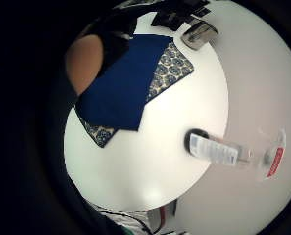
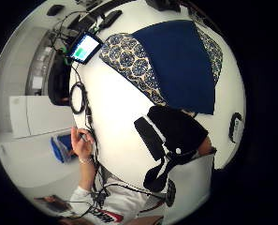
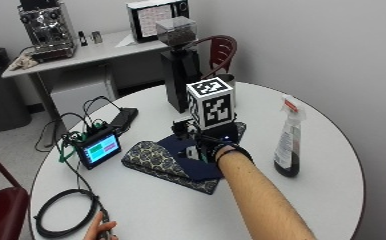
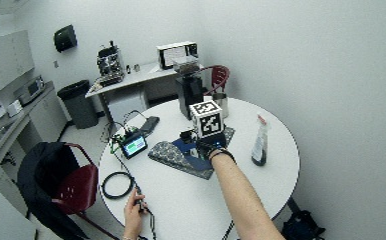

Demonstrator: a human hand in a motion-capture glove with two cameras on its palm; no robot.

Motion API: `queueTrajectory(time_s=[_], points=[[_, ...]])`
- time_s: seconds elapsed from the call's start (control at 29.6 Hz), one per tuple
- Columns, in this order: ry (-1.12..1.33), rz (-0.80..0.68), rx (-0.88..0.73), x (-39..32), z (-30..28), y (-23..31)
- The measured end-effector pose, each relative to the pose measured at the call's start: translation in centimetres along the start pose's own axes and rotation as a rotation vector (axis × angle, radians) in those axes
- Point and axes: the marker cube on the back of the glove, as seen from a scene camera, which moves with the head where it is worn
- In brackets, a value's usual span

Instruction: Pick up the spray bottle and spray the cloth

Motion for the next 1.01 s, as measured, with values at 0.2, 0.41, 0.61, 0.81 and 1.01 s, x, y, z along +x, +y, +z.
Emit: queueTrajectory(time_s=[0.2,0.41,0.61,0.81,1.01], points=[[-0.073,-0.039,0.031,-0.6,0.1,0.7],[-0.056,-0.065,0.104,1.3,0.0,3.7],[-0.087,-0.059,0.197,4.4,-1.7,7.3],[-0.089,-0.067,0.248,6.1,-2.3,10.0],[-0.128,-0.052,0.320,8.1,-2.5,11.9]])
